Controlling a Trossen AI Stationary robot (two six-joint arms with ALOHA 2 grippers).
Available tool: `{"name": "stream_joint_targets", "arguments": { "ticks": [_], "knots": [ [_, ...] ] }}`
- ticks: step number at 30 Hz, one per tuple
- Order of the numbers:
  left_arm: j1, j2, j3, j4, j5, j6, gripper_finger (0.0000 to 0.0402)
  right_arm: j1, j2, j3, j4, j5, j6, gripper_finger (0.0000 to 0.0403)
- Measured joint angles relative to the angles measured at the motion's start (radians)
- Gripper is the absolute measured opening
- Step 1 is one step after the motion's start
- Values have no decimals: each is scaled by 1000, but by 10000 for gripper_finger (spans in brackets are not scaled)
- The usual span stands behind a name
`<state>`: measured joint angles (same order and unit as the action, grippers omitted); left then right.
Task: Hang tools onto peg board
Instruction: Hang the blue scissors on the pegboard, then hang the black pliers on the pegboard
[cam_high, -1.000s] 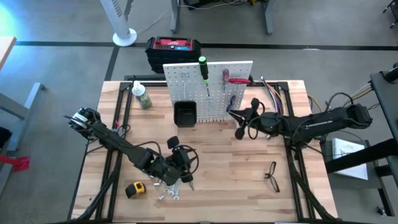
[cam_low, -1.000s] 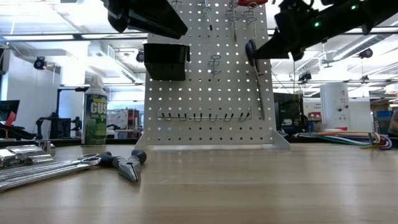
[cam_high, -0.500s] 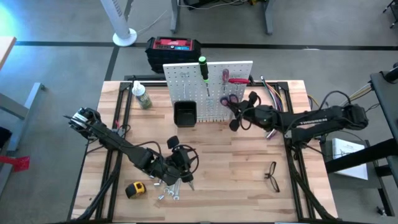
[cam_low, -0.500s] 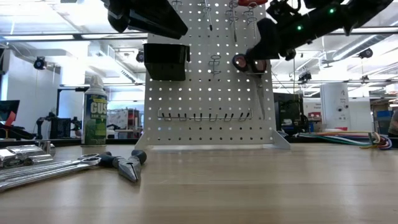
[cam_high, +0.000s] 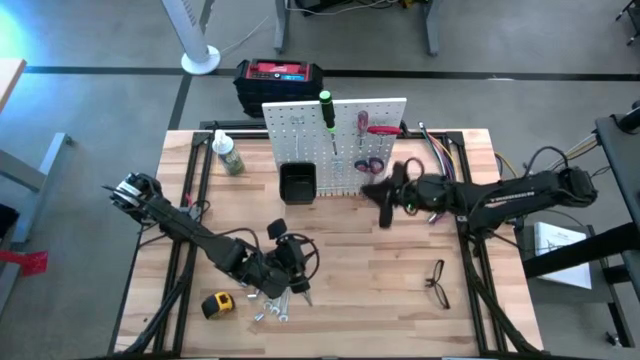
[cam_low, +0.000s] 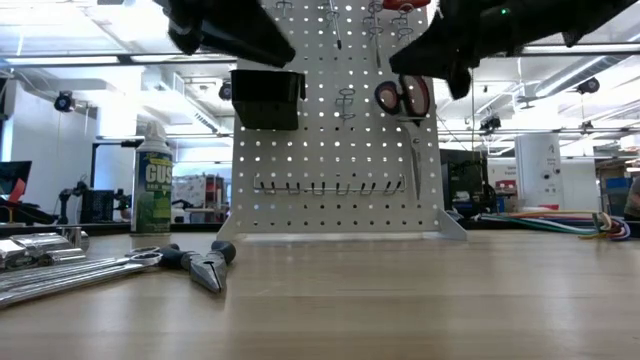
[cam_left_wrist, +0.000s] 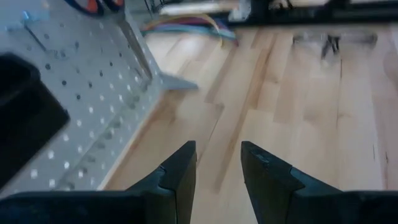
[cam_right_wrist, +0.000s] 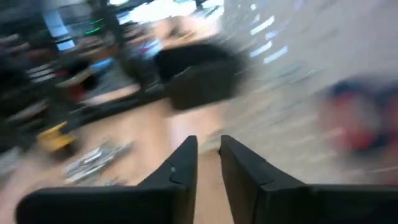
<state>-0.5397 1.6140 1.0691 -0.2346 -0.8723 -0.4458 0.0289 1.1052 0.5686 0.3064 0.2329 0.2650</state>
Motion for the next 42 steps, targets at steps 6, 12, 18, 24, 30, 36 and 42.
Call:
{"name": "stream_joint_targets", "arguments": {
  "ticks": [6, 12, 18, 24, 30, 36, 42],
  "knots": [
    [-23, -12, 0, -255, 212, -291, 117, 100, 184, -1, 85, 28, 163, 105],
    [-30, 19, -5, -360, 343, -551, 117, 104, 418, 110, 107, -8, 299, 136],
    [-26, 88, -5, -327, 413, -607, 117, 107, 594, 242, 49, -145, 316, 150],
    [-24, 153, -7, -342, 547, -619, 117, 120, 709, 327, 32, -203, 361, 145],
    [-23, 179, -10, -341, 611, -610, 117, 124, 812, 493, -107, -215, 328, 133],
    [-11, 181, -34, -334, 599, -599, 117, 126, 930, 670, -316, -221, 271, 123],
    [13, 196, -72, -228, 565, -547, 117, 126, 1017, 773, -361, -319, 238, 126]
  ]
}}
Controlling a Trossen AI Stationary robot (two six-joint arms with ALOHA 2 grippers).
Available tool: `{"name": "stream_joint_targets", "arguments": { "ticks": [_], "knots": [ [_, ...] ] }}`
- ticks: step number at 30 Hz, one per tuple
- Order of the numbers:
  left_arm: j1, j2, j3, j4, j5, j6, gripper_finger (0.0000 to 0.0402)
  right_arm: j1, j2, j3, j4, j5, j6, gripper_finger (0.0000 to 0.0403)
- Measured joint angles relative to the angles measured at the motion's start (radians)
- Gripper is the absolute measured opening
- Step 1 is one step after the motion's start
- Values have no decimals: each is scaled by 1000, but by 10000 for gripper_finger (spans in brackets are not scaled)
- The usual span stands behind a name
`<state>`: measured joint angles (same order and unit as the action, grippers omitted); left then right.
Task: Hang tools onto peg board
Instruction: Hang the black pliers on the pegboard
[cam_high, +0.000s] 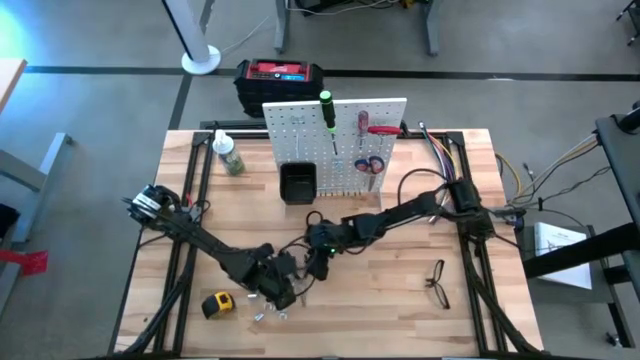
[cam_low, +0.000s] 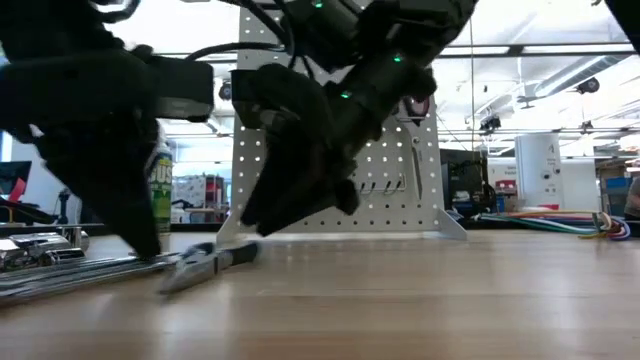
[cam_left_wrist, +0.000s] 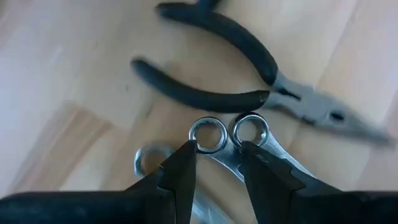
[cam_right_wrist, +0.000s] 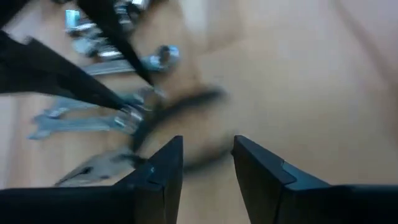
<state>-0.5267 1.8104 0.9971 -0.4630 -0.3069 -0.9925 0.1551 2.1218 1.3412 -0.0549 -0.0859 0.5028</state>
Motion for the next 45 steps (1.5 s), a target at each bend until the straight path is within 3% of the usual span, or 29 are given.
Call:
{"name": "stream_joint_targets", "arguments": {
  "ticks": [6, 11, 20, 33, 40, 45],
  "knots": [
    [7, 12, -3, 61, -21, 52, 117, -4, 41, 71, -101, -29, -11, 140],
    [7, 13, -4, 90, -13, 90, 117, -10, 34, 77, -177, 21, -60, 148],
    [7, 14, -5, 97, -20, 110, 117, -6, -12, 68, -331, 61, -268, 135],
    [7, 15, -5, 99, -72, 126, 117, 23, -58, 58, -310, 21, -717, 121],
    [7, 11, 3, 91, -97, 136, 117, 24, -44, 58, -310, -77, -778, 141],
    [7, -7, 4, 55, -152, 135, 117, 23, -19, 58, -308, -80, -806, 144]
  ]
}}
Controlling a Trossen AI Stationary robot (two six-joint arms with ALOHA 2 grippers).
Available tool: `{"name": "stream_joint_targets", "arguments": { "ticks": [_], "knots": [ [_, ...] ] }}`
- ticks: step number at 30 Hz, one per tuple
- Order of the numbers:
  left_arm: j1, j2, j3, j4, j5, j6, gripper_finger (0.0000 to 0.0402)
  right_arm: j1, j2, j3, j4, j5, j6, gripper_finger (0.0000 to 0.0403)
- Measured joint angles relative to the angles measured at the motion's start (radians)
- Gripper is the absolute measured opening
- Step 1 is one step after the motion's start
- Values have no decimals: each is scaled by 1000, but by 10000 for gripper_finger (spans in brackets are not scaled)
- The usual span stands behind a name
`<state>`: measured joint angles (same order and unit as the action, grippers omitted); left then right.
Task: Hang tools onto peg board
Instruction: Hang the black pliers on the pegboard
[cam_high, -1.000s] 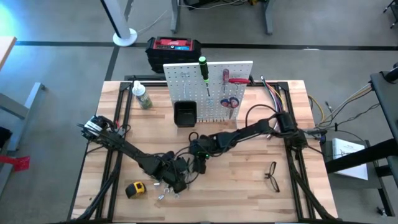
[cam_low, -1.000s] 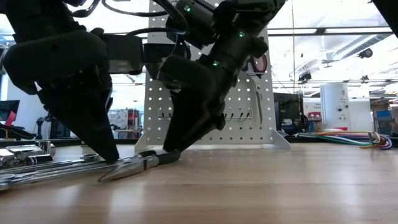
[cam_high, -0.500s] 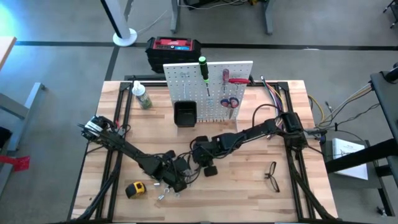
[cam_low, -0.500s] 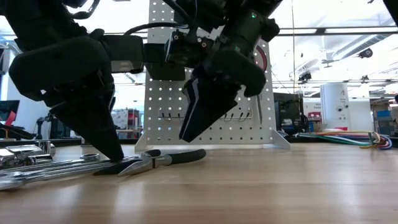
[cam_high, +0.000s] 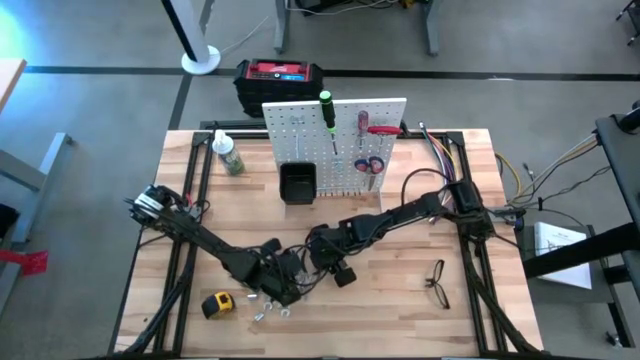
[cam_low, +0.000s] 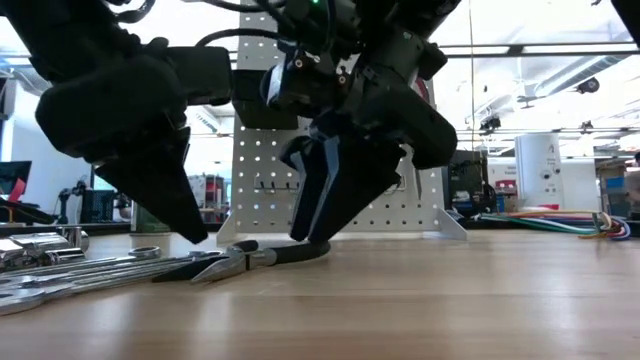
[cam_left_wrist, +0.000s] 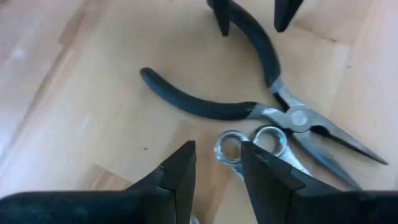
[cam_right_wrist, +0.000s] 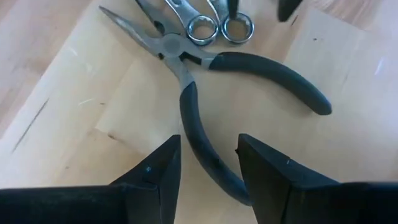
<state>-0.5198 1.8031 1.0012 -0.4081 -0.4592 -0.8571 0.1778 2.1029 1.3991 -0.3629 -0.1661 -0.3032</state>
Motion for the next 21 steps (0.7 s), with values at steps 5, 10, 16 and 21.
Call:
{"name": "stream_joint_targets", "arguments": {
  "ticks": [5, 10, 16, 21],
  "knots": [
    [0, -24, 0, -23, -18, -18, 117, -9, 21, -1, 1, -6, -10, 128],
    [-2, -64, 1, -89, -156, -91, 117, -10, 21, -1, -4, -10, -17, 83],
    [-2, -94, 2, -113, -184, -112, 117, -10, 20, 1, -31, 2, -42, 11],
    [-5, -101, 2, -111, -185, -113, 117, 9, 7, 0, -47, 91, -50, 5]
  ]
}}
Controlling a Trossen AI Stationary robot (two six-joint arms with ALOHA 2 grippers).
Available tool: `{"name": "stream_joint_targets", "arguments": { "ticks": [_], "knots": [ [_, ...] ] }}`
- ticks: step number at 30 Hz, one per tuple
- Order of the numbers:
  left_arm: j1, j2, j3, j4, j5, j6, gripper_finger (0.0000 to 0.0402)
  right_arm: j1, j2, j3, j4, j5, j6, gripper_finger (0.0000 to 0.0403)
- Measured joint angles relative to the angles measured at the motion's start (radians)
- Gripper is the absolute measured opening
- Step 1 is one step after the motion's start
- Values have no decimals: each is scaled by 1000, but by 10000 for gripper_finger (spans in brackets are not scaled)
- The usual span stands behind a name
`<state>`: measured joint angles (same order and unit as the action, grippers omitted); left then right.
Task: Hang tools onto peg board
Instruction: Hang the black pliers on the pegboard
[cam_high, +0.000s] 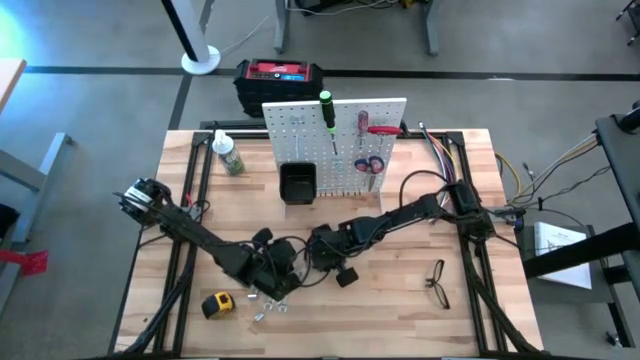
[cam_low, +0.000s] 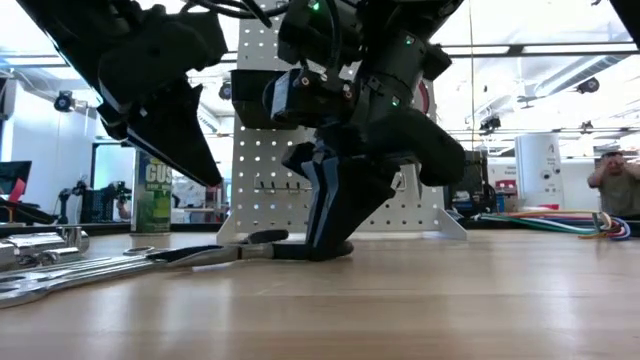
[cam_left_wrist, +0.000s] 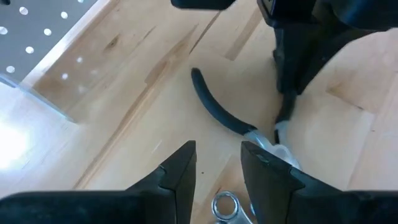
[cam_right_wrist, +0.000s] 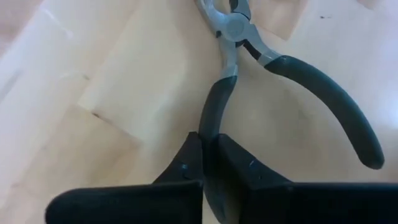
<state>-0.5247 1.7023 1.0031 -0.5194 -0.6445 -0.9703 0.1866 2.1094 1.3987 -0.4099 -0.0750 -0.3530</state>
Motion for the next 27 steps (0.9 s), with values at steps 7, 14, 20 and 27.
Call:
{"name": "stream_joint_targets", "arguments": {
  "ticks": [7, 14, 20, 27],
  "knots": [
    [0, 0, 0, 1, -1, -8, 117, 63, -76, -3, -98, 369, -39, 2],
    [5, -4, 0, 21, -99, 35, 117, 144, -136, -3, -152, 591, -72, 1],
    [4, -49, 0, 78, -81, 118, 120, 197, -139, -5, -140, 801, -153, 0],
    [7, -62, 0, 284, 4, 360, 147, 204, -140, -5, -99, 866, -150, 0]
  ]
}}
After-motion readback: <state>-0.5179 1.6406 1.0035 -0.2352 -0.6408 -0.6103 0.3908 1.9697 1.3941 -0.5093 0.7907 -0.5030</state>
